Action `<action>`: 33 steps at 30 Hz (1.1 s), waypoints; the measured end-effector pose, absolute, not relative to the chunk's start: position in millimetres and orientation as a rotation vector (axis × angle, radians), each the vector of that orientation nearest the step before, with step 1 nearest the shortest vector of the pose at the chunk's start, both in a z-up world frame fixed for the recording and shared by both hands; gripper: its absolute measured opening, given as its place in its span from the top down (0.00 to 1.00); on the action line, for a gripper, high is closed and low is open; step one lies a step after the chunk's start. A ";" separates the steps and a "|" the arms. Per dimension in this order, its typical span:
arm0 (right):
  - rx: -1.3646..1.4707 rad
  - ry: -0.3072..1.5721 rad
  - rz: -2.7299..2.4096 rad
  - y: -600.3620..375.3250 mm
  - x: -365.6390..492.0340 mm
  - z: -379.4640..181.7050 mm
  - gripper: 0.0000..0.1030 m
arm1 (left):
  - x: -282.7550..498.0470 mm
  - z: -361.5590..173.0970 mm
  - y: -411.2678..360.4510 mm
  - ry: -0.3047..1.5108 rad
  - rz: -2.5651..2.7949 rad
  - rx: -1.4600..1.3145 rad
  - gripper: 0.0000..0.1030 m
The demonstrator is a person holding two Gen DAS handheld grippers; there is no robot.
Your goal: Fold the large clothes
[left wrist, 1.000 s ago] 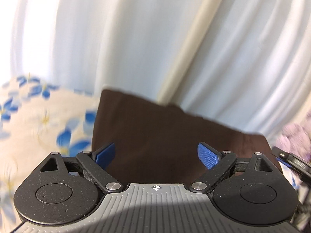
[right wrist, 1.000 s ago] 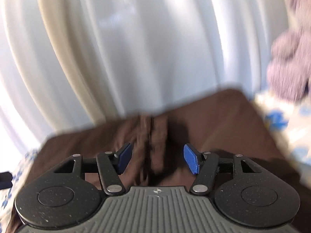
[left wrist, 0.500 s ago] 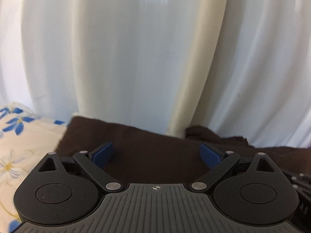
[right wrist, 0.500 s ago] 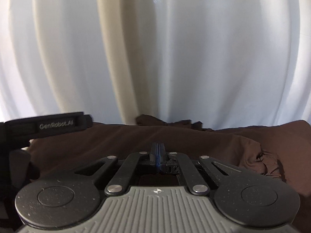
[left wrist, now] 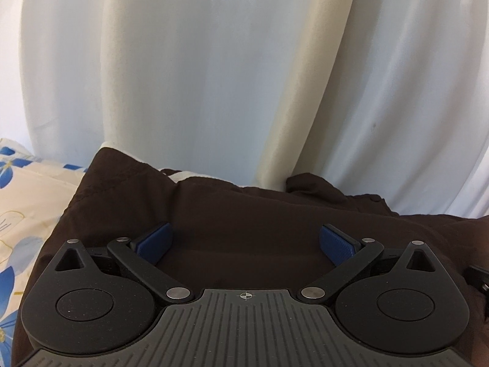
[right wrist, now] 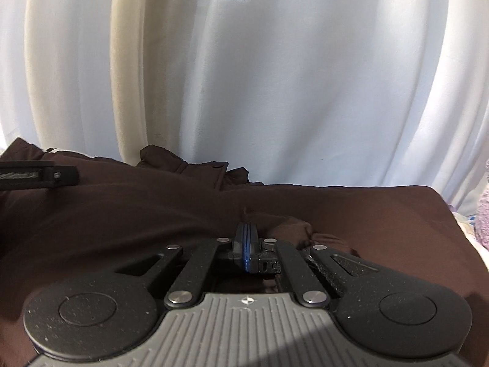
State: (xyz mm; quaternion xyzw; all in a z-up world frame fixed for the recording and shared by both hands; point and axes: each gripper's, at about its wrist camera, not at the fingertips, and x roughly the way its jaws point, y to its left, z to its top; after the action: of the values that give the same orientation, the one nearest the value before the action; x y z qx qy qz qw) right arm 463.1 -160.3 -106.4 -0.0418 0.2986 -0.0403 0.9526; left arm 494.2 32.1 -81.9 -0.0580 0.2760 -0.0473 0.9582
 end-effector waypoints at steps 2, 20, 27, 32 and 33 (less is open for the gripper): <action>-0.072 0.603 -0.068 -166.5 445.9 -106.3 1.00 | 496.2 -83.9 29.1 0.564 -0.094 -0.104 0.00; -0.058 0.619 -0.028 -174.0 443.9 -115.6 1.00 | 422.4 -91.0 27.1 0.594 -0.207 -0.119 0.00; -0.167 0.622 -0.034 -162.0 438.4 -109.6 1.00 | 393.9 -78.6 31.3 0.602 -0.169 -0.082 0.00; -0.125 0.608 -0.001 -166.7 395.5 -94.0 1.00 | 369.4 -79.5 38.3 0.602 -0.166 -0.062 0.00; -0.131 0.610 0.005 -168.1 391.6 -98.4 1.00 | 370.5 -83.4 33.7 0.602 -0.161 -0.033 0.00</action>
State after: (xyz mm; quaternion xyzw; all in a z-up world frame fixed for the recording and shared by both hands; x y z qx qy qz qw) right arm 391.6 -168.1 -98.4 -0.0642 0.2999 0.0024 0.9518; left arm 370.5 33.7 -83.4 -0.0165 0.2961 -0.0790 0.9517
